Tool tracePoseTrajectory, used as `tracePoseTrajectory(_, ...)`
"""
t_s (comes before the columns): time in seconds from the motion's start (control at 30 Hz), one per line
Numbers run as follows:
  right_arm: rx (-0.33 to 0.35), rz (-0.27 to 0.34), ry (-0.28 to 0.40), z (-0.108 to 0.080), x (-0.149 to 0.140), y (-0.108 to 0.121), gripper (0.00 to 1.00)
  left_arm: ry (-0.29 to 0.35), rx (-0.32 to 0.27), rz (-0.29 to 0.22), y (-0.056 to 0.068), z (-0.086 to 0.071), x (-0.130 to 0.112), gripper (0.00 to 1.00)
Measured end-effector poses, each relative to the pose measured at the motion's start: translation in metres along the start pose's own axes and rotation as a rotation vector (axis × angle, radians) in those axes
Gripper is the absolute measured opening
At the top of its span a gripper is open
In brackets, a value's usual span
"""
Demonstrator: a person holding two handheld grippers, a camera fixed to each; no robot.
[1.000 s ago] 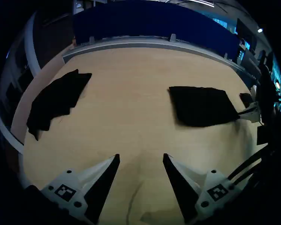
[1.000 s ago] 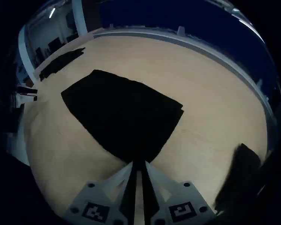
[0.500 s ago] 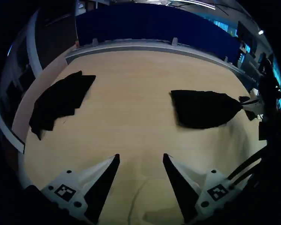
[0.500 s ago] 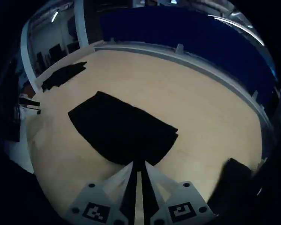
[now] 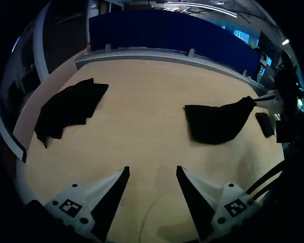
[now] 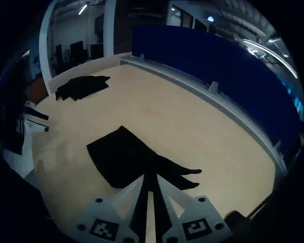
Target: Fold towel
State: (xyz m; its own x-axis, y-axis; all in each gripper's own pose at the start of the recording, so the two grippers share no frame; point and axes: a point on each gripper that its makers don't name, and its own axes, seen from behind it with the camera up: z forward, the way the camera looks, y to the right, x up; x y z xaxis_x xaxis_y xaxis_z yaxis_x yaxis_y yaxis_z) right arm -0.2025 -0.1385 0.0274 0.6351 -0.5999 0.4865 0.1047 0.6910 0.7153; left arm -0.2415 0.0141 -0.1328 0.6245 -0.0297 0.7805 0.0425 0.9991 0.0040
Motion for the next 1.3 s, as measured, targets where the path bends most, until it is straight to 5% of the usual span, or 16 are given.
tracePoseTrajectory(0.4,0.072,-0.105,0.01,0.027,0.042,-0.045,0.07,0.027,-0.012,-0.054,-0.002,-0.024,-0.001,0.85)
tracePoseTrajectory(0.77,0.191,-0.244,-0.054,0.085,0.038,-0.123,0.07,0.051,0.03,-0.108,-0.016,-0.043,-0.005,0.85)
tracePoseTrajectory(1.0,0.253,-0.207,-0.137,0.126,0.003,-0.153,0.07,0.055,0.045,-0.142,-0.024,-0.049,-0.01,0.85)
tracePoseTrajectory(1.3,0.272,-0.171,-0.134,0.127,0.004,-0.156,0.07,0.054,0.044,-0.148,-0.029,-0.046,-0.011,0.85)
